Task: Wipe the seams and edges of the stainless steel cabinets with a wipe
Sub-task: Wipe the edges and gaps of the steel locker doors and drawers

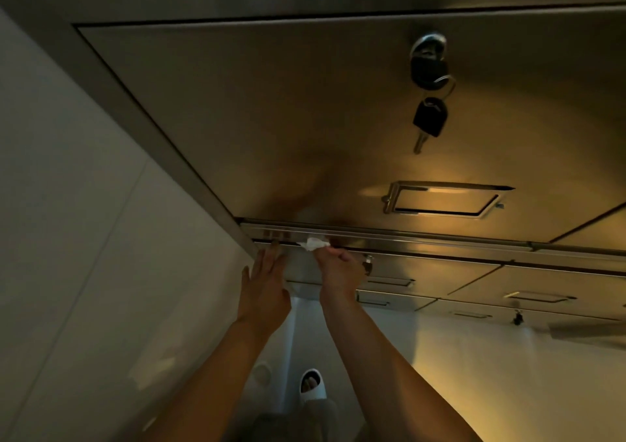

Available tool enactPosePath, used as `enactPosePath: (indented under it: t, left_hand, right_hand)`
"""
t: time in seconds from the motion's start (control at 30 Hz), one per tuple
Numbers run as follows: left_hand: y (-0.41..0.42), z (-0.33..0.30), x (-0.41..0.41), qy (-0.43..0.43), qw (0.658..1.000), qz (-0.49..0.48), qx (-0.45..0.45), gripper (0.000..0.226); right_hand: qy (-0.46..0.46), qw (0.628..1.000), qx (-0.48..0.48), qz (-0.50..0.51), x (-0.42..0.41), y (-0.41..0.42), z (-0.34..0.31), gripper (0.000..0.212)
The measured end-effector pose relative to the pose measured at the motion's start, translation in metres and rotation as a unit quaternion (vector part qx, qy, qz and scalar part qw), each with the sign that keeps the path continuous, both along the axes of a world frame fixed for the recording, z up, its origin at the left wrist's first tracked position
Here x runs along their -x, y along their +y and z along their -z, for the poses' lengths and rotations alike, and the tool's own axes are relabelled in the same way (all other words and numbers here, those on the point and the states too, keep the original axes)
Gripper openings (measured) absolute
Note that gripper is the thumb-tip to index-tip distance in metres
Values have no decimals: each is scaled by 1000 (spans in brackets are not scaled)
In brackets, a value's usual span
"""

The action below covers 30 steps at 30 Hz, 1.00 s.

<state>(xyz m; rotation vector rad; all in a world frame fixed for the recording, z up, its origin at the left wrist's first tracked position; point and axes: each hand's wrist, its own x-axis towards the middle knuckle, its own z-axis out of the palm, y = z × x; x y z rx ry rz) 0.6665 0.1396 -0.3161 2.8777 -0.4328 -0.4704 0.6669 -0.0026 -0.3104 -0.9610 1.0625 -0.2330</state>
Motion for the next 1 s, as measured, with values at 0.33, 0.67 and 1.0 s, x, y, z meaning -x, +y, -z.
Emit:
enactPosePath:
  t: [0.33,0.67,1.0]
  left_hand:
    - [28,2,0,9,998,-54,-15,81]
    - [50,-1,19,-2,993,-97,69,71]
    - [51,-5,32,-23,987,-97,126,66]
  right_hand:
    - [12,998,-36,-44,-26,48,1,33]
    - [32,990,-121,-65,-50,89,1,23]
    - [-12,981,-190,-41,-42,68,9,13]
